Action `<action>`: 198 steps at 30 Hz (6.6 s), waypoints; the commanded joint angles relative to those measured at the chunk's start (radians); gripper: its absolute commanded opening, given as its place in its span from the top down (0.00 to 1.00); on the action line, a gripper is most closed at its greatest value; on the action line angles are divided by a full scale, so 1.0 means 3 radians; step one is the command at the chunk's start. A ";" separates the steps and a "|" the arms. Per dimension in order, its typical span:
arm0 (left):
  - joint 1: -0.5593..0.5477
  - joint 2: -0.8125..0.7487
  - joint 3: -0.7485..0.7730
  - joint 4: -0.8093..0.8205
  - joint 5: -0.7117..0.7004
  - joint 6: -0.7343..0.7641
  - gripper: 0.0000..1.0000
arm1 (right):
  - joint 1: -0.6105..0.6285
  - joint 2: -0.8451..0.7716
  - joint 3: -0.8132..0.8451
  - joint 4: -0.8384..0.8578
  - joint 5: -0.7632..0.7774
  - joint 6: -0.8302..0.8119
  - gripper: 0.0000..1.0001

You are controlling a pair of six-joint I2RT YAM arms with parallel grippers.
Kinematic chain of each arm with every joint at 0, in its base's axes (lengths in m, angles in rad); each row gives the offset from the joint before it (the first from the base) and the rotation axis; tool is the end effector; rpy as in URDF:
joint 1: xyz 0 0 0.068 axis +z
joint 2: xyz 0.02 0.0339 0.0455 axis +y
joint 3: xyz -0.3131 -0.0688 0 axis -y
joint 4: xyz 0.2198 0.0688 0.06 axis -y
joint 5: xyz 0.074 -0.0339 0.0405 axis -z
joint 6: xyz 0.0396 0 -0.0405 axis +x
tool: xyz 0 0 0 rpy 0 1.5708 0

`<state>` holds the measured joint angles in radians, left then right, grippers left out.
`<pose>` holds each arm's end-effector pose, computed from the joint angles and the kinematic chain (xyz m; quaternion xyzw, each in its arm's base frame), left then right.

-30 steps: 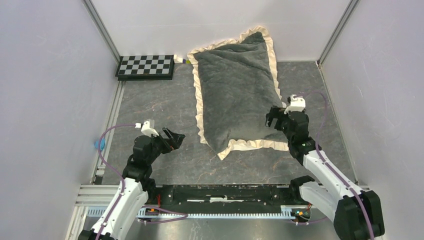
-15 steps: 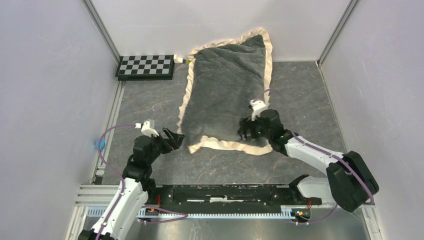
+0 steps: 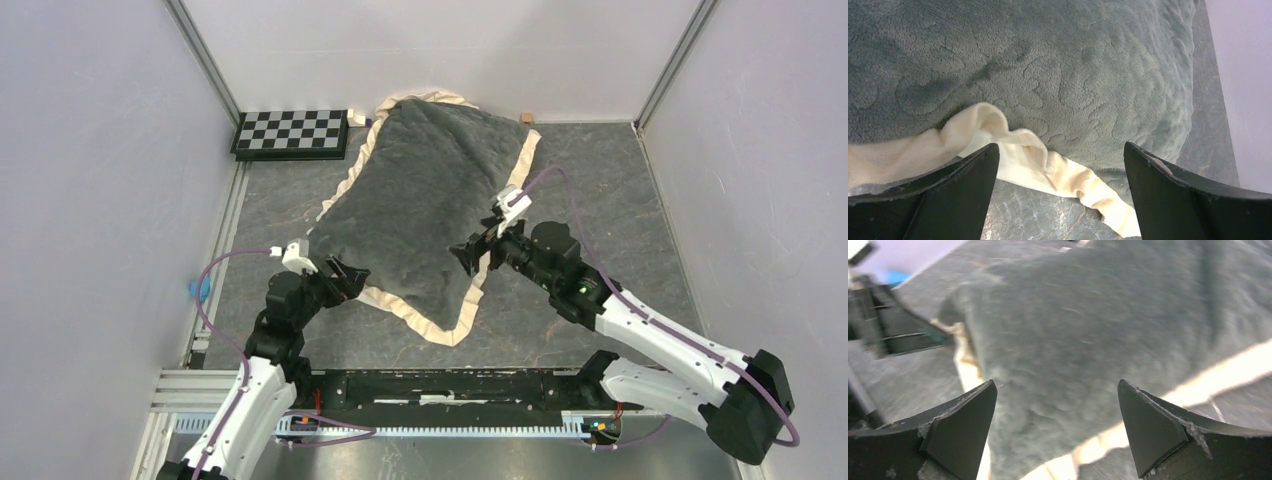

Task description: Remove the pillowcase from the pillow

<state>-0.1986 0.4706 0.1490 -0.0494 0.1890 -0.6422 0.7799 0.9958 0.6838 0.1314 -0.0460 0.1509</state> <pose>0.0707 -0.0218 0.2020 -0.1288 0.8133 -0.3005 0.4813 0.1331 0.1342 0.3455 -0.2515 0.7256 0.3031 0.5643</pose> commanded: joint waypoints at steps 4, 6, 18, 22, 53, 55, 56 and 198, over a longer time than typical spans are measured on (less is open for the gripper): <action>-0.0004 -0.0100 0.0008 -0.0010 -0.0076 -0.0007 0.00 | -0.0478 -0.0060 -0.0254 -0.0382 0.0789 0.0161 0.02; -0.0003 -0.0155 0.0163 -0.0425 -0.0289 -0.0354 0.00 | -0.0623 -0.0078 -0.0374 -0.0279 0.0644 0.0214 0.02; -0.0003 -0.0316 0.1068 -0.1541 -0.0705 -0.1154 0.00 | -0.0963 0.0738 -0.0534 0.0574 -0.0846 0.0848 0.06; -0.0003 -0.0362 0.1142 -0.1566 -0.0825 -0.1111 0.00 | -0.0453 0.0996 -0.0424 0.0559 -0.0513 0.0747 0.05; -0.0003 -0.0160 0.0957 -0.1318 -0.0382 -0.1152 0.00 | -0.1425 0.1458 -0.0241 0.1214 0.0020 0.1687 0.02; -0.0003 -0.0192 0.0936 -0.1318 -0.0362 -0.1149 0.00 | -0.1462 0.1636 -0.0195 0.1351 0.0130 0.1686 0.02; -0.0004 -0.0198 0.0926 -0.1318 -0.0343 -0.1152 0.00 | -0.1504 0.1762 -0.0131 0.1392 0.0086 0.1669 0.02; 0.0243 0.0437 0.1860 -0.1558 0.0578 -0.0510 0.00 | -0.1691 -0.0152 0.0171 -0.0519 -0.1164 0.0534 0.02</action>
<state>-0.1204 0.6415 0.7441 -0.3885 0.2119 -0.7616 0.2714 0.9710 0.7483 0.0299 -0.3176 0.2615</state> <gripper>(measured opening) 0.994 0.979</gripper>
